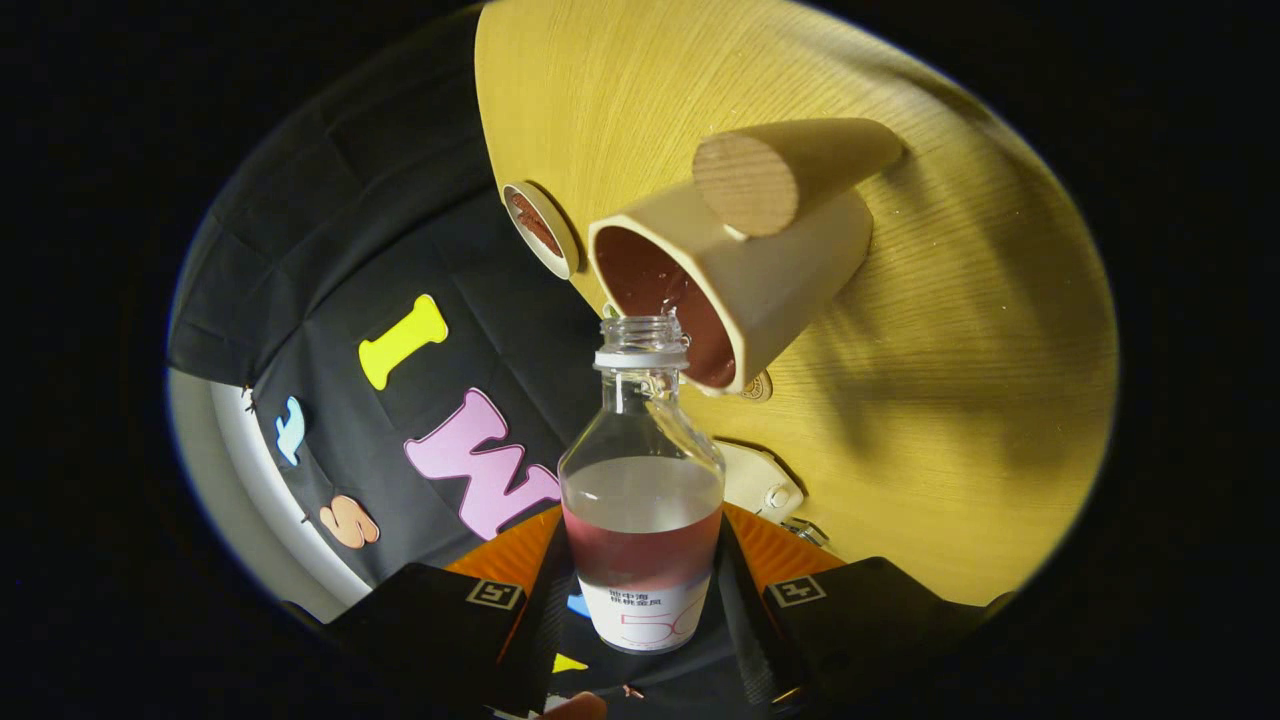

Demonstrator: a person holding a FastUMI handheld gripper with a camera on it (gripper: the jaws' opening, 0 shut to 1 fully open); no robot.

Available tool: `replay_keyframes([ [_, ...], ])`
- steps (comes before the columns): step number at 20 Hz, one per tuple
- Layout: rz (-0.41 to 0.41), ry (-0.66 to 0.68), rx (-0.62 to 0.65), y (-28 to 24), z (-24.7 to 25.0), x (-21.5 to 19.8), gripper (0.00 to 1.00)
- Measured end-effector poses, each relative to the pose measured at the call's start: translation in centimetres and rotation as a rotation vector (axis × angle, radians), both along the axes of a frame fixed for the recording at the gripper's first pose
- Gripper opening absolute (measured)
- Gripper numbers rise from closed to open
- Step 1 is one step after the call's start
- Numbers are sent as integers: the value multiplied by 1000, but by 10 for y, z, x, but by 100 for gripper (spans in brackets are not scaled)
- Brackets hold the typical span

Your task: Take the bottle from table, then pour the juice into the cup, finally place the bottle on the coaster

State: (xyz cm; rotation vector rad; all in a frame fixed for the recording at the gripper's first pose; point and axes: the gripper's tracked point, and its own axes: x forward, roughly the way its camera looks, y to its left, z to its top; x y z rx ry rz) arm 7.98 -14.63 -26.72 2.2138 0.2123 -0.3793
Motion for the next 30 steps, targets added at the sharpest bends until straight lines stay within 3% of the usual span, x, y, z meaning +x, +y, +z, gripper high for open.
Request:
replay_keyframes([
  [9,-6,10,138,-8,5,1,74],
  [18,67,91,278,-16,4,-8,74],
  [22,1,114,375,-29,7,-3,74],
  [30,-22,146,501,-22,12,4,74],
])
